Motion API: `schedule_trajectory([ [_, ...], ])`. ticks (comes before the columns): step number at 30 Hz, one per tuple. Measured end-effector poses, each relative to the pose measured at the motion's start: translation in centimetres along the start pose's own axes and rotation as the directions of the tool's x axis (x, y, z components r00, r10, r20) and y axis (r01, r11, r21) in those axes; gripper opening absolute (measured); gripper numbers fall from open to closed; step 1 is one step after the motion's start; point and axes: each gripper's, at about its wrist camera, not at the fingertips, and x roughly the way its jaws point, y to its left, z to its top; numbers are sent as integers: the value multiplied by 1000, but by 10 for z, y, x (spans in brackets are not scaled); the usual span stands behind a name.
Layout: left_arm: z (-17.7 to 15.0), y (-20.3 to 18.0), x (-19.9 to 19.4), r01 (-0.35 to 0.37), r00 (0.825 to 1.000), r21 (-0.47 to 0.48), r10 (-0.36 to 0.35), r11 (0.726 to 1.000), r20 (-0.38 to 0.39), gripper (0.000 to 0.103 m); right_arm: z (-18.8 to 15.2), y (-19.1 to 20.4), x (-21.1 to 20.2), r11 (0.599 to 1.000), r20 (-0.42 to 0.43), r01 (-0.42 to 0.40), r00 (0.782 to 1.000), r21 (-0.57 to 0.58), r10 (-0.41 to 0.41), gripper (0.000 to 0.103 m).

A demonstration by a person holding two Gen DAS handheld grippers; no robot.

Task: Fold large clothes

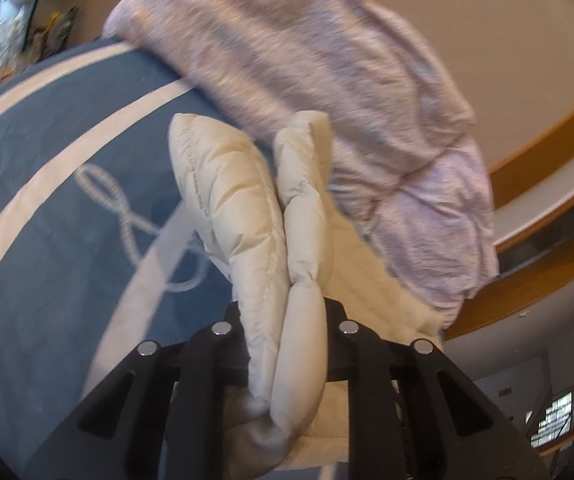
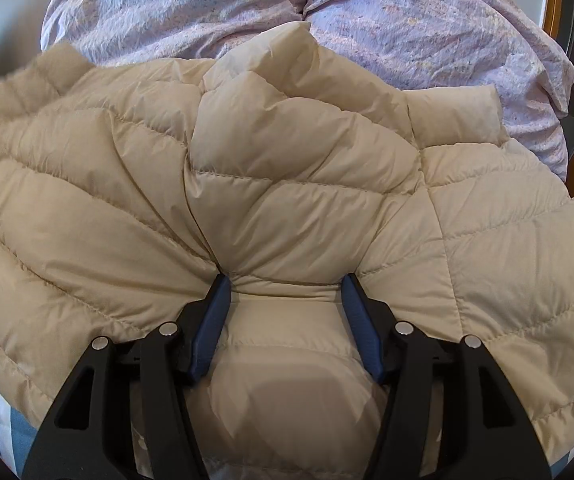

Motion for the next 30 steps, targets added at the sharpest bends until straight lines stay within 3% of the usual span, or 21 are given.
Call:
schedule_trajectory([
  [7,-4,-76,-10,125,992,116,-125,985,-4,18,-1,0,0,1000,4,-4,1000,4,4,60],
  [17,-45,-167,31,255,963,233,-227,938,-143,18,-3,-2,0,1000,5,-19,1000,15,19,60],
  [30,-76,-205,89,355,914,196,-295,914,-279,18,-2,-14,-1,996,19,-72,997,50,71,60],
])
